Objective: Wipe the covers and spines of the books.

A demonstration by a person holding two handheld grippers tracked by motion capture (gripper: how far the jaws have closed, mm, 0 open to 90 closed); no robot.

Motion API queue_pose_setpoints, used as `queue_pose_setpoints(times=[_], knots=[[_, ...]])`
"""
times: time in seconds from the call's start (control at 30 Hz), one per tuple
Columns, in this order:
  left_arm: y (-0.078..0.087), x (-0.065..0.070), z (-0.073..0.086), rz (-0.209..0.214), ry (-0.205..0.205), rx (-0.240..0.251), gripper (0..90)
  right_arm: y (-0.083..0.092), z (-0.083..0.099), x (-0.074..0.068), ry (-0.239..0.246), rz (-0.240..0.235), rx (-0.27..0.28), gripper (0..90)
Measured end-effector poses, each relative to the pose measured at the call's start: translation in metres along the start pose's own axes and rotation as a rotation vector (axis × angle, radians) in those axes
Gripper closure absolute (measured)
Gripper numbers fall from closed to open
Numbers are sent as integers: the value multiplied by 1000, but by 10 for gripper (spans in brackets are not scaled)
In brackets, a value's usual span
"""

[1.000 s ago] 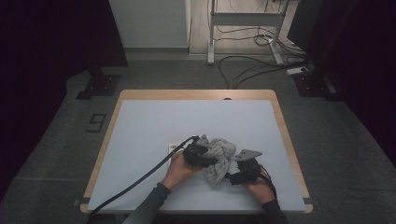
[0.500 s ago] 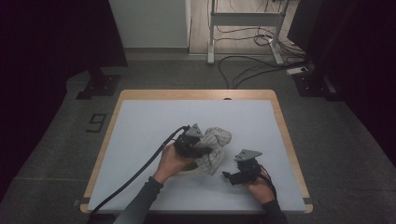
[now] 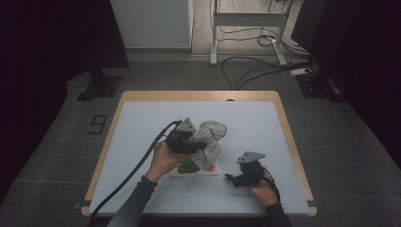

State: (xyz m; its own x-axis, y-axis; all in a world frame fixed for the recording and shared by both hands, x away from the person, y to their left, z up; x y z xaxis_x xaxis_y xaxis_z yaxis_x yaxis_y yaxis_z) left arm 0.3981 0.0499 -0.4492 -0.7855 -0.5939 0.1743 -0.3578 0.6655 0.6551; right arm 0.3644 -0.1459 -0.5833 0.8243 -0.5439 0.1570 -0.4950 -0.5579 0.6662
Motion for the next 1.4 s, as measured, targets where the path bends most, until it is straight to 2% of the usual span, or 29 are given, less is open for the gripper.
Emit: queue_pose_setpoints(times=[0.3,0.77,1.03,1.4], knots=[[21,-17,1,-77,-1,2,642,0,0,0,-3,0,-2,103],[56,-55,19,-171,63,16,642,0,0,0,-1,1,-2,103],[77,-72,30,-215,97,29,642,0,0,0,-2,2,-2,103],[105,-98,55,-275,160,42,642,0,0,0,-2,2,-1,103]])
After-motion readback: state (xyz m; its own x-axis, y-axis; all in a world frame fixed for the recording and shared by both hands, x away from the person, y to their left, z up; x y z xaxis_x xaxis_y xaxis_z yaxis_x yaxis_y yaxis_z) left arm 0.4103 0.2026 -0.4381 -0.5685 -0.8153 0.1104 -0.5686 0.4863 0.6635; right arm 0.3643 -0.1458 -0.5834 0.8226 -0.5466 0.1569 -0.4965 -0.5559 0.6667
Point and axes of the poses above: each handheld gripper's, and its own axes: y roughly backward along the jaws, z roughly out of its underside, x roughly to its right, the point moved 7 cm from there along -y, roughly forward along the jaws, and after that the axes turned 12 degrees about y, right-handed, at the moved point
